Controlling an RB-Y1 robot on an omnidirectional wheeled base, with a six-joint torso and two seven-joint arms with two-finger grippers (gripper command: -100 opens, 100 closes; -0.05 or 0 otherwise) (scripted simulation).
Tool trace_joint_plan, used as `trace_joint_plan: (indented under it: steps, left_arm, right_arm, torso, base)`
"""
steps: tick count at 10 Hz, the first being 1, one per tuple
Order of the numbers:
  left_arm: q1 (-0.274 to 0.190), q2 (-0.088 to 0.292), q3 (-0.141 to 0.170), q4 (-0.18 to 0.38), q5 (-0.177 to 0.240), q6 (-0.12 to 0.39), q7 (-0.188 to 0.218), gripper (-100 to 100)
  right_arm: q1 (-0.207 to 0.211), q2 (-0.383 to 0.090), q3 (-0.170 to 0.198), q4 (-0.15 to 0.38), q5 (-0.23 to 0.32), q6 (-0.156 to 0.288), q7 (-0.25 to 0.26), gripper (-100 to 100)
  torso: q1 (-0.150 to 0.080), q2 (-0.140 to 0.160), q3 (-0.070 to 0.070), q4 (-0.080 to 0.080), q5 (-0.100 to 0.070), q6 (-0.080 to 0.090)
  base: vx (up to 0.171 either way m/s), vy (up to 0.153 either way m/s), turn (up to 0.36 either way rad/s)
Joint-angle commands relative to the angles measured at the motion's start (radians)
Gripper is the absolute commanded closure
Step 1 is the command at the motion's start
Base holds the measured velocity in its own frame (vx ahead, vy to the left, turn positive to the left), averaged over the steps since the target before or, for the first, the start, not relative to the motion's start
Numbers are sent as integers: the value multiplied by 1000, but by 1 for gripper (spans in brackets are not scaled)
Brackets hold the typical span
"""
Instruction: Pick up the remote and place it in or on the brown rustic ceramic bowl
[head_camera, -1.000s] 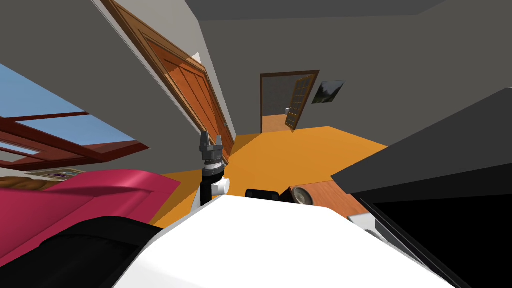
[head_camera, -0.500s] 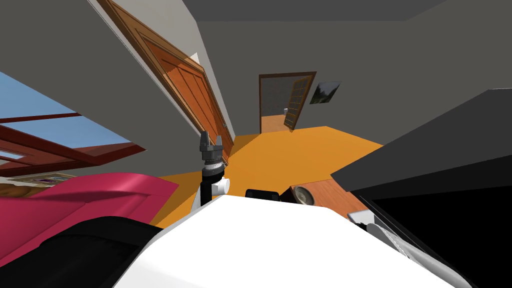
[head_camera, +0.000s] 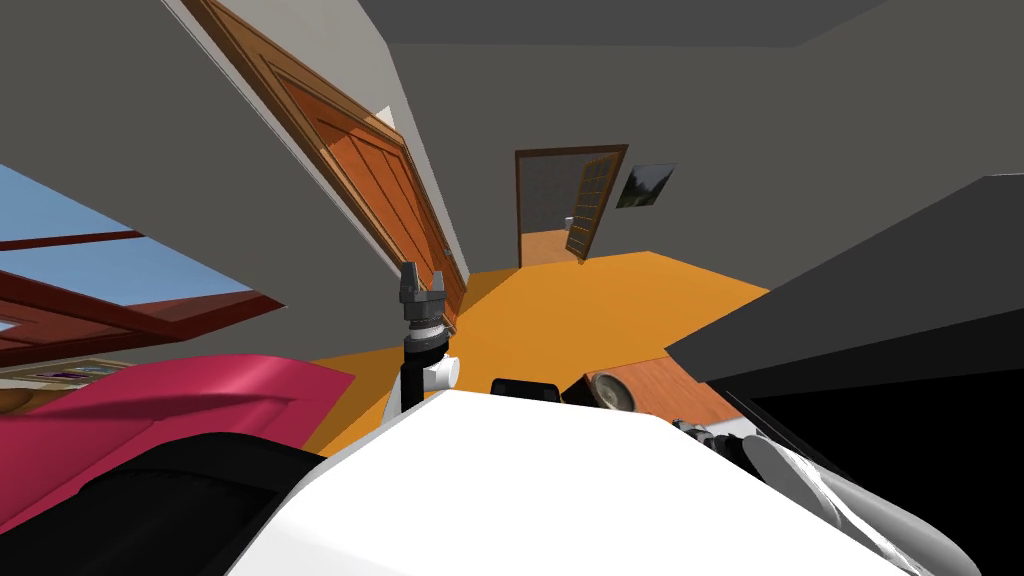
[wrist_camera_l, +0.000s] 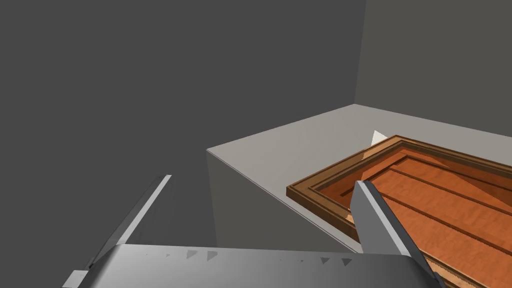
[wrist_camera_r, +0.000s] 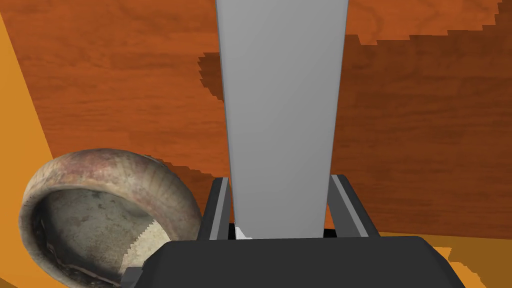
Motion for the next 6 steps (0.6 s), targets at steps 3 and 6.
trace_joint_plan:
  steps: [3, 6]
  left_arm:
    - [0, 0, 0, 0, 0, 0, 0, 0]
    - [0, 0, 0, 0, 0, 0, 0, 0]
  right_arm:
    - [1, -39, -38, -59, -14, -66, -22, 100]
    - [-10, -71, -69, -64, -53, -125, -56, 100]
  torso:
    - [1, 0, 0, 0, 0, 1]
    - [3, -3, -1, 0, 0, 1]
  base:
    - [29, 102, -40]
    - [74, 122, -29]
